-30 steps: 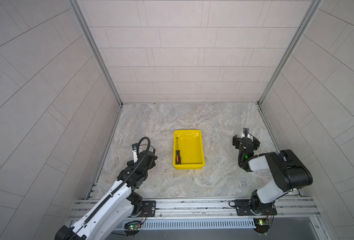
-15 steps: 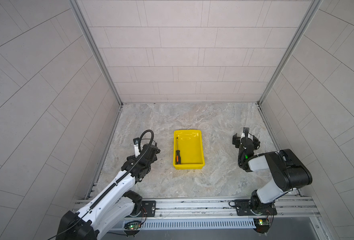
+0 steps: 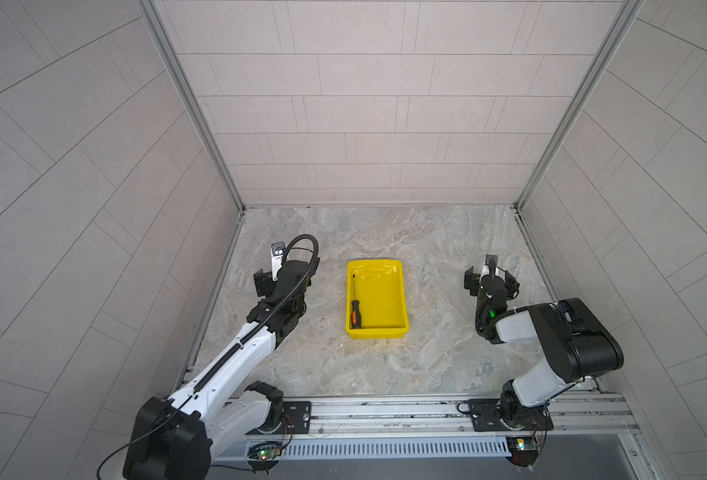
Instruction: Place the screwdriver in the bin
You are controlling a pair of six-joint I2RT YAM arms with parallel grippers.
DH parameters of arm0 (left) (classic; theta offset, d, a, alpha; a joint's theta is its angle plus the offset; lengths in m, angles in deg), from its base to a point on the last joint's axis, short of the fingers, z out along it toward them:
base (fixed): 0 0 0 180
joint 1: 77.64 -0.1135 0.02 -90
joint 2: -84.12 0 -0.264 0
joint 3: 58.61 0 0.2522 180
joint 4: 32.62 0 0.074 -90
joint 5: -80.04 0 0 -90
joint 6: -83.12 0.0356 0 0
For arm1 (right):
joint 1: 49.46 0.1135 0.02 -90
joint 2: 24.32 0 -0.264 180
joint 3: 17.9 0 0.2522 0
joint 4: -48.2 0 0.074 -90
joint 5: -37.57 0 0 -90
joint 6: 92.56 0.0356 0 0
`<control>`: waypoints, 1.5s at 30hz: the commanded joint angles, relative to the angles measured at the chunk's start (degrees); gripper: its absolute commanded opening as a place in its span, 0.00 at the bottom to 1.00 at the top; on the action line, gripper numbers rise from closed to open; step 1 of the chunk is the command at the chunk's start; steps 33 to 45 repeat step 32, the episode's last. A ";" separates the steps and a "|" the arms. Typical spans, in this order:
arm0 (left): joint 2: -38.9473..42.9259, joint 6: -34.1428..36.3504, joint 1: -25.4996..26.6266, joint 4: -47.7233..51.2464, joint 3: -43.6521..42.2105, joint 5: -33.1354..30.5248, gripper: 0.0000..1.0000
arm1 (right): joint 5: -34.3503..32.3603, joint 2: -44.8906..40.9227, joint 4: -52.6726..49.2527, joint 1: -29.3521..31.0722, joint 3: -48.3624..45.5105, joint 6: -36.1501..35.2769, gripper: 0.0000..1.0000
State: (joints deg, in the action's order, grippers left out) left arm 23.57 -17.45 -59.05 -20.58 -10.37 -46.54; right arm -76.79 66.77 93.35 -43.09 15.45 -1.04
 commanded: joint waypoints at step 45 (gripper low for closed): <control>-30.93 11.60 -11.37 -56.01 -13.63 14.36 1.00 | 3.11 -0.35 -0.21 -1.05 0.05 -0.12 0.99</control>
